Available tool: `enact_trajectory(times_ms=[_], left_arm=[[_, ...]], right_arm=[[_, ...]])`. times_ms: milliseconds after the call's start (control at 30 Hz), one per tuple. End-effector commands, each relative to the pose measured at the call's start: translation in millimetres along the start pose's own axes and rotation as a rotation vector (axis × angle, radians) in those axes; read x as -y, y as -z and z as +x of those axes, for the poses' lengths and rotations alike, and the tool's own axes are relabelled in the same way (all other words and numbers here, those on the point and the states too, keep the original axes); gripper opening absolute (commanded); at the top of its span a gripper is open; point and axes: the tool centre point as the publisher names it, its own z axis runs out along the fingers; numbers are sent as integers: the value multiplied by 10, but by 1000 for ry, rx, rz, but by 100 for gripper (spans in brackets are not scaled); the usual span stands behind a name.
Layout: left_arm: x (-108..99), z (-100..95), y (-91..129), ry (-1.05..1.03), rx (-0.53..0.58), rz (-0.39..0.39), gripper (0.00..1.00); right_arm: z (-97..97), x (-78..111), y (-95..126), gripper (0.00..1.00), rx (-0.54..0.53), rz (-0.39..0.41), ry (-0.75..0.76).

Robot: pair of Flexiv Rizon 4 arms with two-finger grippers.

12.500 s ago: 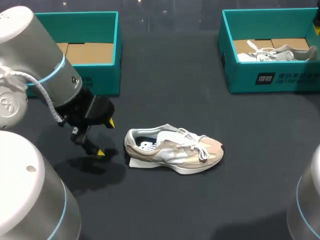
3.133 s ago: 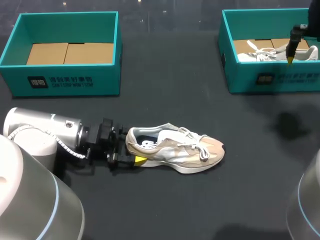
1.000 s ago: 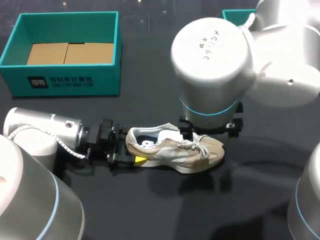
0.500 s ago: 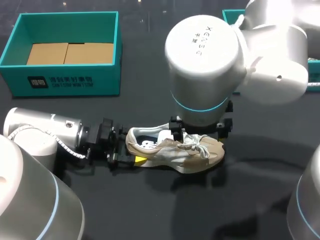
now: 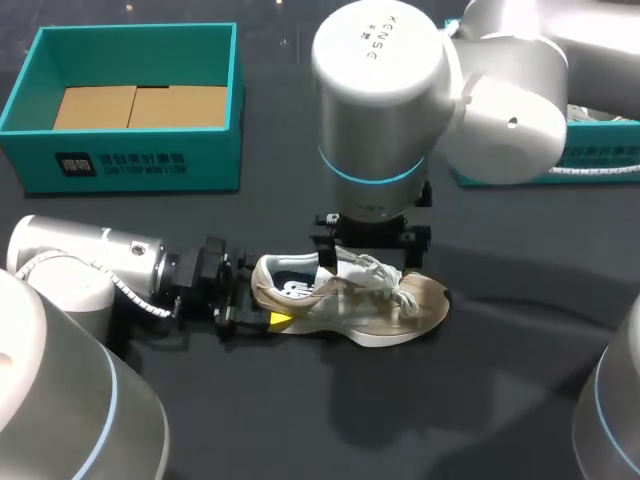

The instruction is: Take the shoe out of the shoebox, open the shoe tongue, remove and reinsert the insole, then place the shoe into the shoebox

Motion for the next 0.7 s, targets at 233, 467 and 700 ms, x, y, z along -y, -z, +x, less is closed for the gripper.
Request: enact_trajectory(times_ms=[233,467,700], left_arm=[[-14,17,-8,0,2,-1,0],[-14,17,-8,0,2,-1,0],[-14,17,-8,0,2,-1,0]], right_arm=[[789,164,-45,100,415,-79,-37],[928,136,-165,100,511,-84,-43],[946,72,-188,100,603,-103,-81]])
